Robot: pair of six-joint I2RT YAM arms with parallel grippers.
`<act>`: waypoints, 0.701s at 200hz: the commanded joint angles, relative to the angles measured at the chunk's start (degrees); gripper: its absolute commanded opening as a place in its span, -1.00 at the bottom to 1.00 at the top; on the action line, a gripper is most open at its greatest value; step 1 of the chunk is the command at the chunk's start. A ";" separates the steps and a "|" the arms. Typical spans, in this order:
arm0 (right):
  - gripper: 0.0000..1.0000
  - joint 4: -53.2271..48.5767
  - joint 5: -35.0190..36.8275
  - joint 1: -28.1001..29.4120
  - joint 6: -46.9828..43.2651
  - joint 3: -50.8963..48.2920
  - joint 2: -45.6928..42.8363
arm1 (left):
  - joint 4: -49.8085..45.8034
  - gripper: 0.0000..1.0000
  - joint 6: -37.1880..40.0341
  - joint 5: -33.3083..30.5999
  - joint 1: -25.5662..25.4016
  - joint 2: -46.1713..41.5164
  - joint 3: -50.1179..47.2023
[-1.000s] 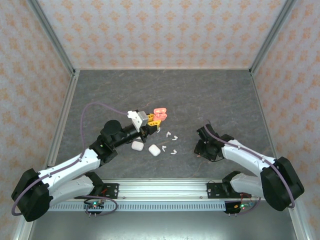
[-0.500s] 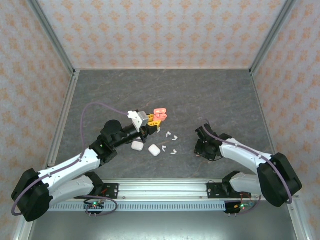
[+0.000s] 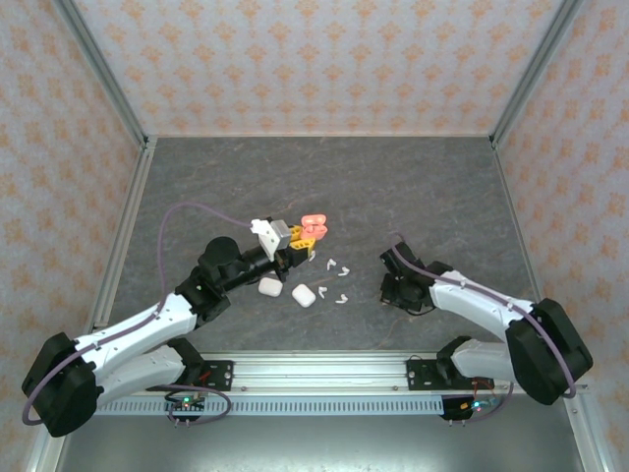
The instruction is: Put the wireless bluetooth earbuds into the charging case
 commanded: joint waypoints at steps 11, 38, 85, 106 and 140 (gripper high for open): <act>-0.66 4.06 2.53 0.94 -8.57 2.57 -7.10 | 4.93 -1.00 -2.74 -1.53 -0.59 -0.62 -0.83; -0.67 6.10 2.53 1.52 -16.47 5.55 -12.29 | 5.45 -1.00 -6.13 -1.77 -0.25 -0.14 -0.25; -0.67 12.20 -2.26 2.97 -32.10 14.17 -16.53 | 7.51 -1.00 -9.97 1.21 -0.05 0.75 0.47; -0.67 13.68 -6.17 3.22 -37.19 18.34 -16.64 | 7.87 -1.00 -10.76 3.36 -0.07 0.92 1.03; -0.67 14.30 -10.92 4.44 -43.78 24.07 -16.80 | 7.87 -1.00 -11.42 6.70 -0.07 1.01 1.89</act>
